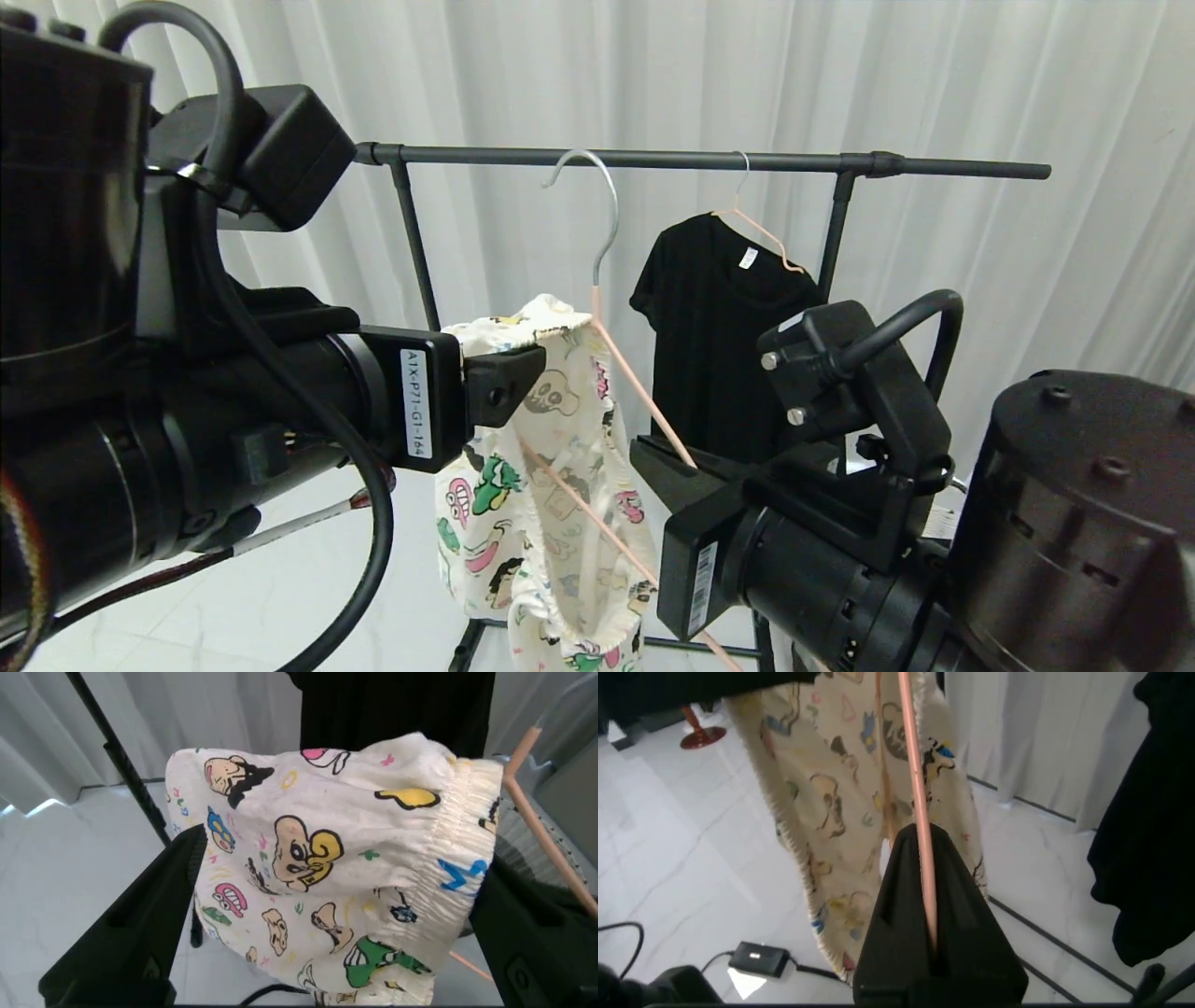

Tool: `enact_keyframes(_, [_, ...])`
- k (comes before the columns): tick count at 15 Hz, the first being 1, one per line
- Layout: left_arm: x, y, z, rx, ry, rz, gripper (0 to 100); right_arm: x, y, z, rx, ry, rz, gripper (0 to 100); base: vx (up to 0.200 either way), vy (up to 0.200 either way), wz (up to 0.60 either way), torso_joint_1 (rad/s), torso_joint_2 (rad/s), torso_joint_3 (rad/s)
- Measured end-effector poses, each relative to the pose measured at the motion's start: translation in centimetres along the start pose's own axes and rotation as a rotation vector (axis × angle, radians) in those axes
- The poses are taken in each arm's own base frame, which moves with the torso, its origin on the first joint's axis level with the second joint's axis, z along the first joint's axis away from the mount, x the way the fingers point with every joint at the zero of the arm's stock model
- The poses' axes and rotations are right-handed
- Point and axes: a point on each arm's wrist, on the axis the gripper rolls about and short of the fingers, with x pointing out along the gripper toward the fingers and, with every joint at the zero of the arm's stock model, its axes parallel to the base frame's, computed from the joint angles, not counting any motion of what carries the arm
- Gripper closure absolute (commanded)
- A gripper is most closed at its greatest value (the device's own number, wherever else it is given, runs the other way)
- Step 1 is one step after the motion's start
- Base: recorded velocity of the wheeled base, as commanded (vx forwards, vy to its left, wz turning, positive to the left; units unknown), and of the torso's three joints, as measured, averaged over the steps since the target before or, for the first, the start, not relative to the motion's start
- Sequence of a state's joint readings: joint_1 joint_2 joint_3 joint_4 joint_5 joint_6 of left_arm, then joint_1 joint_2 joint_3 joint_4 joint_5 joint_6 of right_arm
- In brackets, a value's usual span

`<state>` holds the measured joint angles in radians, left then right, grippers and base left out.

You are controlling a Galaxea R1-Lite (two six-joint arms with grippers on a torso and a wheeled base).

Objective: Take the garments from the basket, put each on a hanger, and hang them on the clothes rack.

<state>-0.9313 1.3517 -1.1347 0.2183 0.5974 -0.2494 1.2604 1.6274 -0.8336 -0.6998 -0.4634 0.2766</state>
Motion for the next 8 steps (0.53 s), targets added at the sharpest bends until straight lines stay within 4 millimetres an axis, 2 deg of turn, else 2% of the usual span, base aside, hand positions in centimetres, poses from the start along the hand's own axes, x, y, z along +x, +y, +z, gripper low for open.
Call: enact_keyframes(8, [0.65,-0.28,-0.61,0.107,0.026,0.005,0,0.03,-0.04,0.95,0.020,-0.082,-0.040,100,0.000,0.000,0.00,0.000,0.00,0.000])
